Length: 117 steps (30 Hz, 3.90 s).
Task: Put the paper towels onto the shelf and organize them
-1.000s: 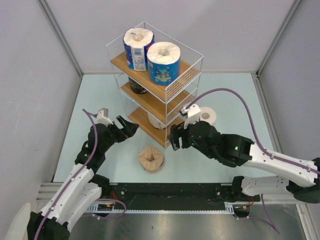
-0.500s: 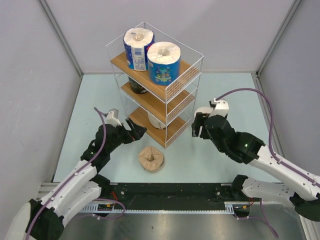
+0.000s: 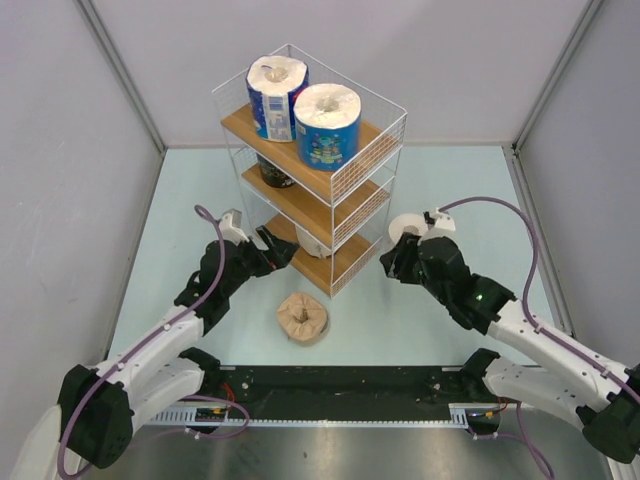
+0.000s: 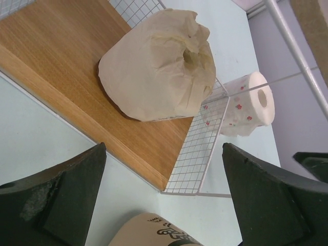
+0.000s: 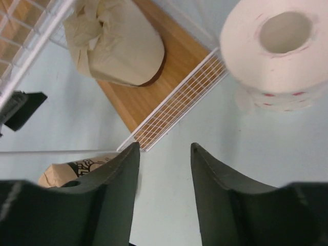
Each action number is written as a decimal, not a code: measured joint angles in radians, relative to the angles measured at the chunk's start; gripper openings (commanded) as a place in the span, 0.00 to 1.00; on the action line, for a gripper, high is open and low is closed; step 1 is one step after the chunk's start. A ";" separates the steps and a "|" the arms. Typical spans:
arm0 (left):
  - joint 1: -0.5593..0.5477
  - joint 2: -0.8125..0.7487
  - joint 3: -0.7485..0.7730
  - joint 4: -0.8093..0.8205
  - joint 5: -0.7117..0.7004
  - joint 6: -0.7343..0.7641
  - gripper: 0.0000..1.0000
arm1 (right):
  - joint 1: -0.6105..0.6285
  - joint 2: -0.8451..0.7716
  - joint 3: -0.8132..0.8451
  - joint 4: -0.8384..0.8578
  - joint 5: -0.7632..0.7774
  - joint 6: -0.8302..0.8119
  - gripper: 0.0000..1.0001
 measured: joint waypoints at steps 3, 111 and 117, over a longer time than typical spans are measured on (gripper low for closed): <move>0.000 0.001 0.000 0.012 0.000 -0.004 1.00 | 0.000 0.018 -0.083 0.141 -0.065 0.027 0.21; 0.080 -0.135 0.027 -0.115 0.083 0.019 1.00 | 0.070 1.063 -0.121 1.730 0.113 0.061 0.05; 0.080 -0.135 0.027 -0.115 0.084 0.019 1.00 | 0.084 1.062 -0.121 1.729 0.197 0.062 0.06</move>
